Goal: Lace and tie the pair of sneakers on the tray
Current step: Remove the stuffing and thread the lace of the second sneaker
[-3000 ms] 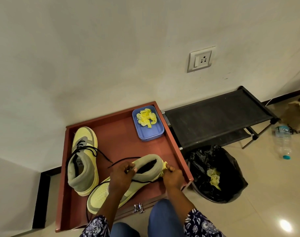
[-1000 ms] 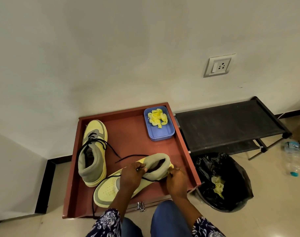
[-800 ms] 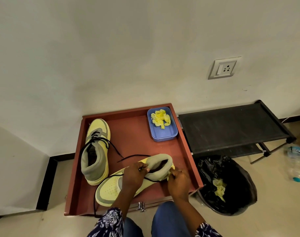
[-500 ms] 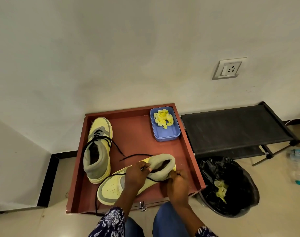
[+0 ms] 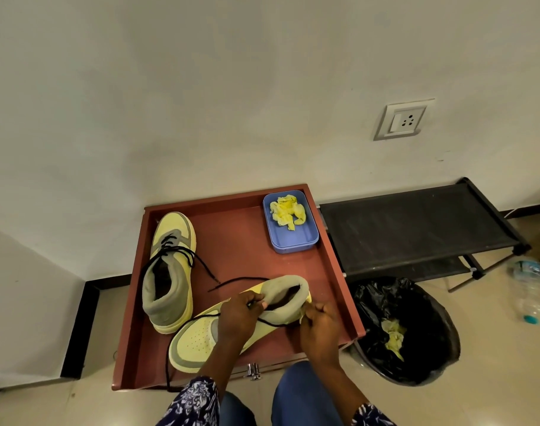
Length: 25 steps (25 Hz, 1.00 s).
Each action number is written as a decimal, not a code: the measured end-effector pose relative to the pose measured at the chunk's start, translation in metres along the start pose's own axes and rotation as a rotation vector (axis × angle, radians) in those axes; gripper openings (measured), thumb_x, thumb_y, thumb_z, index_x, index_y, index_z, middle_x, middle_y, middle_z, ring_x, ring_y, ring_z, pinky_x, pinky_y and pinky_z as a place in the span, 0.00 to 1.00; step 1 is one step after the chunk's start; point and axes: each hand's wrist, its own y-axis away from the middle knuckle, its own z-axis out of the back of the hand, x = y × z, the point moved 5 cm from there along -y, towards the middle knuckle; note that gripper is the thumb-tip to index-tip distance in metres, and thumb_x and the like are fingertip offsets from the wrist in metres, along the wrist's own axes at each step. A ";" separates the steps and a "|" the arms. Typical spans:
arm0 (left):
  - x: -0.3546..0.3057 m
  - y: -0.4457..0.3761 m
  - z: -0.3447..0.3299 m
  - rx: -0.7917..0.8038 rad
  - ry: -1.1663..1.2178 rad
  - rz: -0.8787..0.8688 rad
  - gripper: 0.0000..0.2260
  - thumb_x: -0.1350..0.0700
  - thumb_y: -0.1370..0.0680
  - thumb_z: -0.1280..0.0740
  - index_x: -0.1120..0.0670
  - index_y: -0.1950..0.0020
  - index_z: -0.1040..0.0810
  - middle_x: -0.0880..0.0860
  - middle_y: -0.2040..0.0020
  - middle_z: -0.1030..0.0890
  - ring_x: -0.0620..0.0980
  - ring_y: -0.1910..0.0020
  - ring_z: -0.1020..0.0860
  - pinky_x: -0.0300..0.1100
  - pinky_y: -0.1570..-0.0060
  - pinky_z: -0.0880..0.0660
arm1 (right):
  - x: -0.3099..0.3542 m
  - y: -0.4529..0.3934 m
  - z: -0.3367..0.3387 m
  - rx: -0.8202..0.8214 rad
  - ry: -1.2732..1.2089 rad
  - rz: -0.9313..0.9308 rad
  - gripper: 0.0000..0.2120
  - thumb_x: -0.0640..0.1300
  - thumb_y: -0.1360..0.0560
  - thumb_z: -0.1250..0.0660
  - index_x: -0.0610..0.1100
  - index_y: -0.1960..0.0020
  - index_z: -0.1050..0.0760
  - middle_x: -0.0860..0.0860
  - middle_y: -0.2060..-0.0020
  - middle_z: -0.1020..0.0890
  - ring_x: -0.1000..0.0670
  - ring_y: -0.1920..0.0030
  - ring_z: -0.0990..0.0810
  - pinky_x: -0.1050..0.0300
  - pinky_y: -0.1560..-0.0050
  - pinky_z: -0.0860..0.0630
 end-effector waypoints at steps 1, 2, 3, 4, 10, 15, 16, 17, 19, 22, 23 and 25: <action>0.000 0.000 0.000 -0.004 -0.002 -0.001 0.10 0.55 0.25 0.32 0.54 0.46 0.18 0.52 0.48 0.17 0.50 0.49 0.21 0.35 0.55 0.32 | 0.000 0.005 -0.001 0.021 -0.050 -0.005 0.12 0.32 0.24 0.40 0.44 0.61 0.25 0.51 0.60 0.28 0.50 0.57 0.27 0.60 0.54 0.30; -0.001 0.001 0.001 -0.008 -0.001 -0.001 0.10 0.56 0.25 0.32 0.55 0.46 0.18 0.53 0.49 0.17 0.50 0.49 0.21 0.35 0.55 0.32 | -0.001 0.007 0.000 0.049 -0.071 -0.008 0.13 0.32 0.24 0.39 0.46 0.62 0.27 0.52 0.62 0.28 0.49 0.57 0.27 0.60 0.55 0.30; -0.001 0.002 0.001 -0.011 0.002 -0.005 0.10 0.56 0.25 0.32 0.55 0.46 0.18 0.53 0.49 0.17 0.50 0.50 0.21 0.35 0.55 0.32 | -0.002 0.007 0.001 0.080 -0.065 0.006 0.12 0.33 0.23 0.39 0.46 0.60 0.25 0.53 0.61 0.28 0.49 0.56 0.26 0.61 0.55 0.30; -0.001 0.002 0.002 -0.012 0.000 -0.008 0.09 0.55 0.25 0.32 0.55 0.46 0.18 0.53 0.49 0.17 0.51 0.50 0.21 0.35 0.55 0.32 | -0.006 0.004 0.003 0.102 -0.002 0.030 0.09 0.34 0.23 0.39 0.42 0.56 0.22 0.54 0.59 0.28 0.49 0.54 0.26 0.61 0.53 0.30; -0.004 0.002 0.004 -0.005 -0.023 -0.042 0.08 0.55 0.23 0.34 0.56 0.47 0.20 0.54 0.51 0.17 0.54 0.50 0.21 0.38 0.57 0.32 | -0.021 -0.020 0.018 -0.030 -0.065 -0.100 0.09 0.35 0.25 0.36 0.39 0.51 0.18 0.47 0.59 0.18 0.47 0.55 0.21 0.64 0.57 0.30; -0.032 0.022 0.005 -0.197 -0.133 -0.227 0.08 0.61 0.24 0.35 0.61 0.47 0.22 0.59 0.50 0.20 0.60 0.49 0.24 0.42 0.54 0.33 | -0.029 -0.024 0.021 -0.070 -0.288 -0.281 0.11 0.36 0.26 0.35 0.40 0.46 0.20 0.45 0.51 0.17 0.46 0.49 0.20 0.52 0.45 0.23; -0.041 0.029 -0.003 -0.180 -0.153 -0.293 0.09 0.60 0.24 0.35 0.60 0.46 0.22 0.58 0.47 0.22 0.58 0.47 0.25 0.41 0.51 0.33 | -0.030 -0.023 0.020 -0.067 -0.317 -0.307 0.11 0.36 0.26 0.35 0.41 0.45 0.20 0.45 0.51 0.17 0.45 0.48 0.20 0.49 0.43 0.23; -0.050 0.034 -0.013 -0.123 -0.174 -0.333 0.11 0.59 0.23 0.35 0.58 0.42 0.23 0.56 0.44 0.23 0.55 0.43 0.27 0.40 0.48 0.33 | -0.031 -0.021 0.018 -0.054 -0.341 -0.324 0.12 0.37 0.26 0.35 0.42 0.44 0.20 0.46 0.50 0.17 0.45 0.48 0.20 0.48 0.42 0.24; -0.057 0.040 -0.034 0.014 -0.224 -0.313 0.15 0.54 0.22 0.38 0.54 0.36 0.27 0.52 0.37 0.27 0.51 0.37 0.31 0.40 0.41 0.33 | -0.030 -0.017 0.016 -0.021 -0.379 -0.352 0.13 0.38 0.26 0.36 0.44 0.44 0.20 0.48 0.49 0.18 0.46 0.47 0.21 0.48 0.42 0.24; -0.060 0.037 -0.043 0.055 -0.281 -0.237 0.18 0.51 0.21 0.39 0.51 0.32 0.30 0.51 0.34 0.28 0.50 0.34 0.32 0.42 0.38 0.33 | -0.030 -0.011 0.014 0.032 -0.437 -0.342 0.12 0.37 0.28 0.34 0.47 0.46 0.22 0.51 0.52 0.18 0.48 0.50 0.21 0.52 0.46 0.24; -0.061 0.034 -0.044 0.047 -0.303 -0.222 0.18 0.51 0.22 0.39 0.51 0.32 0.30 0.51 0.34 0.27 0.50 0.34 0.31 0.43 0.39 0.32 | -0.030 -0.010 0.013 0.040 -0.456 -0.331 0.14 0.37 0.28 0.33 0.47 0.44 0.22 0.51 0.52 0.18 0.49 0.50 0.21 0.52 0.46 0.23; -0.061 0.028 -0.045 0.043 -0.357 -0.215 0.18 0.50 0.22 0.40 0.50 0.32 0.30 0.50 0.35 0.25 0.51 0.36 0.28 0.45 0.40 0.30 | -0.031 -0.007 0.010 0.040 -0.500 -0.327 0.14 0.36 0.29 0.31 0.46 0.45 0.22 0.50 0.53 0.17 0.50 0.51 0.20 0.52 0.47 0.23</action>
